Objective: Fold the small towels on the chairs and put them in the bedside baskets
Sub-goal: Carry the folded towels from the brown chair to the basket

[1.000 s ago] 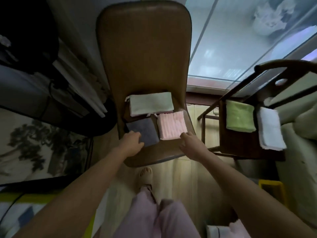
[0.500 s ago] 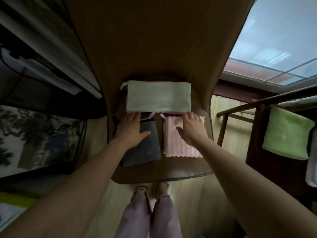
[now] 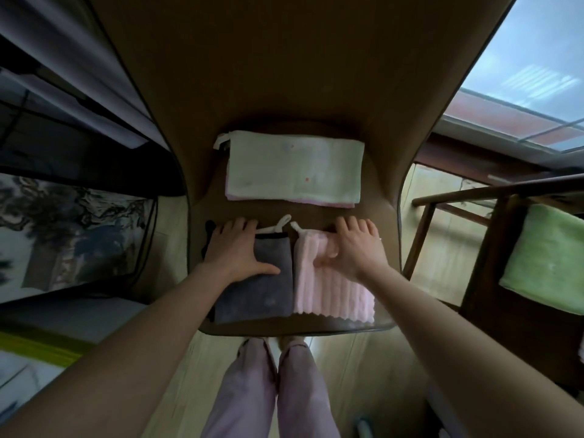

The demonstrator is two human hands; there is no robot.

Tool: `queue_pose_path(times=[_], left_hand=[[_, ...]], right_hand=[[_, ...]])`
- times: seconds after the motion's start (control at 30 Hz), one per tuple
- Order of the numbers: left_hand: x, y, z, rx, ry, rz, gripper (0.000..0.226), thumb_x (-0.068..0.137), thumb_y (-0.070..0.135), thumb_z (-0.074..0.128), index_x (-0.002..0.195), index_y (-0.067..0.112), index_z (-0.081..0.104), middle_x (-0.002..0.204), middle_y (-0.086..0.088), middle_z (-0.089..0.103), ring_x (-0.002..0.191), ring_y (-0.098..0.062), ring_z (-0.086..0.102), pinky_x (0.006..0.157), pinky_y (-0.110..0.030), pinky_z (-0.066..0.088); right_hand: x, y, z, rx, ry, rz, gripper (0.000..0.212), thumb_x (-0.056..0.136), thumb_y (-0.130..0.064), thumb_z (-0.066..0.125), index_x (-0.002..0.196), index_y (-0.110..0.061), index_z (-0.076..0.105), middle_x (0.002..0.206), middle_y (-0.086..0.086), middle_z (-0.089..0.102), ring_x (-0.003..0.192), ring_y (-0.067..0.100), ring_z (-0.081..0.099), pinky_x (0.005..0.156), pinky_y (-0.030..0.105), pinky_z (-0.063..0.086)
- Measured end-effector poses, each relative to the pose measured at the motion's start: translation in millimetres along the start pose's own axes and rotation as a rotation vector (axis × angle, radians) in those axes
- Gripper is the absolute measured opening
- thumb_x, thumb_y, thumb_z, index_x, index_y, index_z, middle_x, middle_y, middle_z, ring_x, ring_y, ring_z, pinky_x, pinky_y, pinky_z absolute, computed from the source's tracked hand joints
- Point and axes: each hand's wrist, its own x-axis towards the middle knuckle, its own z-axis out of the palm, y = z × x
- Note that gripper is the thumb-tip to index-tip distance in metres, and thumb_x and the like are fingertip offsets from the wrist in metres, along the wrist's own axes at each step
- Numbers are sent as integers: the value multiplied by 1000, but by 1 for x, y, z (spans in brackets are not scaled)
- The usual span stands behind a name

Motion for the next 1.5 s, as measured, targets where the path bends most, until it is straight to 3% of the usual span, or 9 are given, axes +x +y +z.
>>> queue_pose_path(times=[0.2, 0.3, 0.37, 0.77, 0.9, 1.03, 1.17, 1.33, 1.5], left_hand=[[8, 1, -1, -28, -73, -36, 78, 56, 78, 71, 106, 21, 56, 113, -3, 53, 97, -20, 54, 72, -31, 40], [-2, 2, -2, -22, -38, -64, 68, 57, 82, 66, 86, 22, 54, 94, 2, 51, 80, -15, 50, 64, -30, 38], [-14, 4, -4, -24, -14, -79, 72, 56, 88, 60, 84, 23, 56, 88, 4, 59, 76, -15, 56, 63, -30, 45], [-123, 76, -112, -66, 220, 40, 71, 68, 79, 60, 108, 19, 61, 109, -6, 67, 103, -29, 62, 72, -28, 40], [-154, 108, -134, -74, 202, 178, 84, 56, 95, 48, 97, 23, 60, 94, 2, 67, 88, -24, 64, 73, -32, 52], [-192, 157, -136, 25, 177, 463, 74, 61, 89, 52, 87, 20, 60, 80, 1, 65, 75, -20, 62, 62, -34, 52], [-246, 208, -112, 198, 151, 660, 77, 67, 86, 52, 99, 16, 58, 93, -2, 65, 86, -26, 62, 72, -36, 51], [-323, 253, -52, 343, 35, 896, 68, 71, 79, 57, 97, 17, 54, 92, -1, 61, 81, -21, 56, 69, -31, 42], [-427, 277, 40, 462, -99, 1141, 69, 73, 75, 60, 99, 10, 59, 91, -4, 62, 88, -26, 60, 69, -31, 39]], right_hand=[[12, 3, -1, 14, -75, 7, 66, 70, -78, 60, 100, -20, 56, 102, 3, 65, 93, 24, 59, 81, 35, 42], [2, 6, -8, 182, -133, 95, 55, 70, -70, 69, 75, -18, 52, 76, 1, 60, 65, 17, 54, 54, 29, 38], [-10, 11, -15, 264, -137, 169, 56, 71, -68, 69, 67, -15, 51, 65, 0, 53, 57, 15, 50, 49, 27, 36], [-173, 25, -108, 739, 180, 430, 48, 79, -64, 64, 94, -19, 62, 81, -1, 63, 71, 16, 61, 61, 28, 45], [-262, 29, -105, 891, 354, 582, 47, 77, -68, 63, 82, -22, 62, 85, 0, 67, 76, 18, 64, 72, 32, 51], [-353, 20, -76, 953, 530, 822, 51, 77, -69, 62, 75, -19, 53, 82, 3, 62, 80, 23, 61, 73, 36, 49], [-440, -7, -32, 1021, 657, 1086, 54, 80, -69, 59, 87, -15, 55, 82, 0, 56, 82, 20, 57, 72, 33, 46], [-544, -63, 39, 1284, 866, 1340, 53, 80, -63, 65, 103, -15, 60, 95, 2, 62, 90, 23, 58, 79, 33, 44], [-643, -154, 130, 1445, 1108, 1706, 54, 76, -66, 65, 96, -16, 66, 92, 3, 69, 86, 25, 65, 79, 37, 52]])
